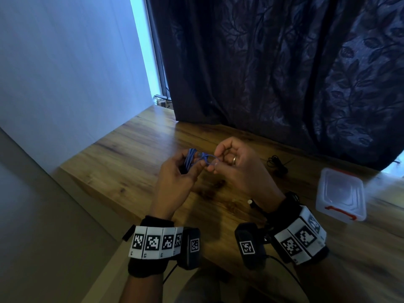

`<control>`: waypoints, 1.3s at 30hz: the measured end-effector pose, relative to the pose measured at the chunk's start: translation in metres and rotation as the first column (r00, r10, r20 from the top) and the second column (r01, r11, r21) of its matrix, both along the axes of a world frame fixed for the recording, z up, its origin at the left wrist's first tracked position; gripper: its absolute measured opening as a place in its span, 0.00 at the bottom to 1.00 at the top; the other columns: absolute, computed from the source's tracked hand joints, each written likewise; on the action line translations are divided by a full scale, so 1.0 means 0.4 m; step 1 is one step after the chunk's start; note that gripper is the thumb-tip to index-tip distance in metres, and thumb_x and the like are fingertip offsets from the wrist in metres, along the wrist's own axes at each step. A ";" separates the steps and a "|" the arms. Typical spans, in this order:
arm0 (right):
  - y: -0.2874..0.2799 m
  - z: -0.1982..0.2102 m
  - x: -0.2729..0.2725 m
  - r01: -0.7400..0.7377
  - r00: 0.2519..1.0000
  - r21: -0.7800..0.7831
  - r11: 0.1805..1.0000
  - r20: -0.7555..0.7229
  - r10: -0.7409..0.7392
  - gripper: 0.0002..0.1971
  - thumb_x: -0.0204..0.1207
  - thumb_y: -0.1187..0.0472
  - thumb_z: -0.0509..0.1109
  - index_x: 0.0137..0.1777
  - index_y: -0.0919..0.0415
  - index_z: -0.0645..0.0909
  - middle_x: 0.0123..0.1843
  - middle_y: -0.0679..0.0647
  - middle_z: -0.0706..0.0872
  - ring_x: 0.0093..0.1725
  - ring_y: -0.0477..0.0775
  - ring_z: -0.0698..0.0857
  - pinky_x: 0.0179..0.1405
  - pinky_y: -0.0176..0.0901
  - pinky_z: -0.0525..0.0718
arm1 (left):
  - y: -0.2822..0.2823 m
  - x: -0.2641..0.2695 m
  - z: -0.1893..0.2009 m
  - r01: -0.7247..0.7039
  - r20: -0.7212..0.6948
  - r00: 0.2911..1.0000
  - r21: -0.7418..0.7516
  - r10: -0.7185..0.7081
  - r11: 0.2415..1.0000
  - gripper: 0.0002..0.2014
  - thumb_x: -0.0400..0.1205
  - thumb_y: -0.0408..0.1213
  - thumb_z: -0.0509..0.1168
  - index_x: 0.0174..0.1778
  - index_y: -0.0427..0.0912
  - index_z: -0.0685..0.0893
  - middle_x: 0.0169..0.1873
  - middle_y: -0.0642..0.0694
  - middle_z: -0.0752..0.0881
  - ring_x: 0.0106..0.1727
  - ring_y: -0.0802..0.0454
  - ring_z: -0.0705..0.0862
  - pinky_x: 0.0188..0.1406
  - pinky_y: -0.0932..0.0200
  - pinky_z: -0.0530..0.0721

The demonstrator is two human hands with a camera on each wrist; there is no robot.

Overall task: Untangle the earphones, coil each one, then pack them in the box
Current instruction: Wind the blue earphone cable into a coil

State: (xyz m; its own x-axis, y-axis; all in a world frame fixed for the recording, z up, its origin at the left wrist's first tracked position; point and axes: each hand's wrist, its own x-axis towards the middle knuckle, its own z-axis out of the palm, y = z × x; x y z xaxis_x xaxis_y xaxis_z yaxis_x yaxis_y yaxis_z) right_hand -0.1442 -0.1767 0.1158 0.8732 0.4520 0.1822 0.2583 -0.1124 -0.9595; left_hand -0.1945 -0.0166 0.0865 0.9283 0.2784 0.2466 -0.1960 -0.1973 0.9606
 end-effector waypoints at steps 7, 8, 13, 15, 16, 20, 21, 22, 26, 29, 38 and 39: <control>0.004 -0.011 -0.004 -0.004 1.000 -0.037 0.999 -0.004 0.003 0.15 0.75 0.69 0.78 0.55 0.54 0.79 0.50 0.59 0.86 0.47 0.56 0.88 0.49 0.46 0.89 | 0.002 0.000 0.000 0.007 0.041 0.999 -0.013 -0.006 1.000 0.06 0.82 0.31 0.70 0.53 0.41 0.88 0.36 0.58 0.89 0.37 0.65 0.85 0.37 0.71 0.79; 0.006 -0.012 -0.007 -0.001 1.000 -0.028 1.000 -0.006 0.001 0.15 0.75 0.68 0.78 0.56 0.55 0.80 0.51 0.57 0.87 0.48 0.52 0.89 0.48 0.39 0.89 | 0.001 -0.001 0.000 0.006 0.039 0.999 -0.007 -0.006 1.000 0.06 0.82 0.32 0.70 0.52 0.43 0.88 0.36 0.58 0.89 0.38 0.66 0.85 0.37 0.71 0.80; 0.015 -0.012 -0.018 0.057 0.997 -0.013 0.998 0.061 -0.056 0.16 0.74 0.64 0.81 0.59 0.58 0.81 0.51 0.53 0.88 0.49 0.46 0.89 0.48 0.35 0.89 | -0.008 -0.010 0.009 0.026 0.041 0.999 0.011 -0.026 1.000 0.06 0.81 0.33 0.70 0.48 0.49 0.86 0.35 0.63 0.89 0.36 0.70 0.84 0.34 0.74 0.79; 0.018 -0.010 -0.020 0.082 0.992 -0.024 0.996 0.097 -0.079 0.15 0.75 0.65 0.79 0.59 0.58 0.83 0.51 0.53 0.88 0.47 0.46 0.89 0.45 0.34 0.89 | -0.008 -0.008 0.008 0.018 0.031 0.999 0.012 -0.018 1.000 0.05 0.81 0.34 0.71 0.48 0.50 0.87 0.34 0.62 0.89 0.35 0.69 0.84 0.34 0.73 0.79; 0.019 -0.008 -0.021 0.086 0.990 -0.043 0.995 0.119 -0.081 0.14 0.76 0.65 0.79 0.60 0.58 0.84 0.50 0.53 0.88 0.46 0.45 0.89 0.44 0.34 0.89 | -0.007 -0.007 0.005 0.012 0.022 1.000 0.015 -0.012 1.000 0.04 0.81 0.35 0.71 0.48 0.50 0.87 0.34 0.61 0.89 0.34 0.68 0.84 0.34 0.72 0.78; 0.022 -0.012 -0.016 0.106 0.982 -0.121 0.987 0.172 -0.085 0.12 0.78 0.64 0.77 0.60 0.56 0.86 0.49 0.49 0.91 0.46 0.43 0.90 0.47 0.37 0.90 | -0.004 -0.002 -0.002 -0.007 -0.008 1.000 0.060 0.008 0.998 0.03 0.81 0.40 0.71 0.50 0.49 0.88 0.36 0.53 0.89 0.37 0.59 0.85 0.36 0.62 0.81; 0.021 -0.014 -0.015 0.120 0.979 -0.136 0.983 0.179 -0.095 0.11 0.78 0.63 0.77 0.60 0.56 0.87 0.48 0.48 0.91 0.43 0.42 0.90 0.44 0.36 0.89 | -0.005 -0.002 -0.002 -0.008 -0.010 1.000 0.082 0.009 0.997 0.04 0.81 0.41 0.71 0.50 0.48 0.87 0.37 0.51 0.89 0.38 0.56 0.86 0.37 0.59 0.83; 0.021 -0.015 -0.014 0.133 0.977 -0.151 0.980 0.187 -0.104 0.11 0.78 0.63 0.76 0.60 0.56 0.87 0.46 0.48 0.91 0.40 0.40 0.89 0.39 0.32 0.87 | -0.007 -0.001 -0.003 -0.011 -0.011 1.000 0.106 0.013 0.994 0.04 0.81 0.41 0.71 0.50 0.48 0.87 0.38 0.50 0.89 0.40 0.54 0.87 0.38 0.56 0.85; 0.025 -0.014 -0.019 0.174 0.970 -0.185 0.967 0.200 -0.136 0.08 0.77 0.64 0.76 0.54 0.55 0.86 0.36 0.44 0.86 0.30 0.36 0.83 0.29 0.24 0.77 | -0.020 0.002 -0.006 -0.082 0.009 0.997 0.150 0.082 0.985 0.04 0.81 0.37 0.71 0.49 0.46 0.86 0.38 0.48 0.88 0.40 0.53 0.87 0.42 0.52 0.88; 0.026 -0.012 -0.020 0.187 0.969 -0.191 0.964 0.199 -0.148 0.08 0.77 0.64 0.76 0.52 0.53 0.85 0.33 0.44 0.84 0.29 0.36 0.81 0.29 0.24 0.77 | -0.024 0.004 -0.009 -0.136 0.029 0.991 0.169 0.133 0.976 0.03 0.80 0.37 0.72 0.47 0.45 0.85 0.37 0.47 0.87 0.39 0.51 0.86 0.41 0.48 0.88; 0.015 -0.006 -0.011 0.122 0.980 -0.274 0.954 0.186 -0.071 0.07 0.78 0.65 0.74 0.55 0.58 0.87 0.32 0.48 0.84 0.29 0.36 0.80 0.28 0.24 0.76 | -0.030 -0.001 -0.008 -0.190 0.121 0.980 0.332 0.158 0.924 0.04 0.81 0.40 0.71 0.48 0.46 0.83 0.37 0.54 0.86 0.39 0.63 0.86 0.35 0.70 0.83; 0.014 -0.006 -0.010 0.122 0.980 -0.280 0.952 0.189 -0.070 0.07 0.78 0.65 0.74 0.55 0.59 0.87 0.32 0.47 0.83 0.29 0.35 0.80 0.28 0.24 0.76 | -0.030 -0.001 -0.008 -0.196 0.132 0.978 0.350 0.159 0.916 0.05 0.81 0.41 0.71 0.48 0.46 0.83 0.37 0.53 0.86 0.38 0.62 0.86 0.36 0.68 0.84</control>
State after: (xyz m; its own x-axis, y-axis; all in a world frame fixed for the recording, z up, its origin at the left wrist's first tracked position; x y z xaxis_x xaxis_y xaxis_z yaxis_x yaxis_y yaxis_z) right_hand -0.1483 -0.1711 0.1135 0.8811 0.4237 0.2099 0.3933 -0.4101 -0.8229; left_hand -0.1947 -0.0286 0.0832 0.8375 0.3116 0.4488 -0.2162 -0.5654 0.7960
